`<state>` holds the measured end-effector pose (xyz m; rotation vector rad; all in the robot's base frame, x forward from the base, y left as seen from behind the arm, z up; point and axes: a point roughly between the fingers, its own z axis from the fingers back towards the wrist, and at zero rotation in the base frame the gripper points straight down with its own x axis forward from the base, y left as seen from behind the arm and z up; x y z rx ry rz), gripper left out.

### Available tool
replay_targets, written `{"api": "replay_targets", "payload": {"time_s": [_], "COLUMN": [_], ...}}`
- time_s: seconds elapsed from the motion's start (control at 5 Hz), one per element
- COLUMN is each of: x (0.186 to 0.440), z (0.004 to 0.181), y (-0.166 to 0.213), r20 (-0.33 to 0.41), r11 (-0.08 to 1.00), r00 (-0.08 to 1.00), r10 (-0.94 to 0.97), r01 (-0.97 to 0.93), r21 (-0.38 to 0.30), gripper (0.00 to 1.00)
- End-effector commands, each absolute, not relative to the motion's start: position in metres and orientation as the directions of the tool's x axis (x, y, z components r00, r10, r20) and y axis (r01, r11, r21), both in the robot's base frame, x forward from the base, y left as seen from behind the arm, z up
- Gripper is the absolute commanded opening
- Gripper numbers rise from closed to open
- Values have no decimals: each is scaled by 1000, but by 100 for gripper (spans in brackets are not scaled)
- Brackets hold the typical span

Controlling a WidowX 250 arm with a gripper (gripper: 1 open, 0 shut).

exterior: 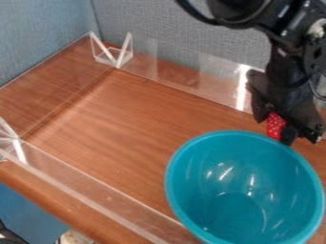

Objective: Put the strawberry in the blue bowl

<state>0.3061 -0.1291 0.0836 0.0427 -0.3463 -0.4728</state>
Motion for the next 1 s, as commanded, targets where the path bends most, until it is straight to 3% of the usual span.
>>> {"api": "replay_targets", "payload": {"time_s": [0.0,0.2,0.4,0.8], "x": [279,271,272,257], "z": [63,49,45,49], "y": [-140,-152,-156,-157], "r20": [294,274,266,275], "r11": [859,889,920,943], "r00": [809,847,881,902], "r10": [-509,-456,-392,-334], "r01": [498,445,378,316], "r21": [115,108,104,107], "gripper": [0,0,0,0]}}
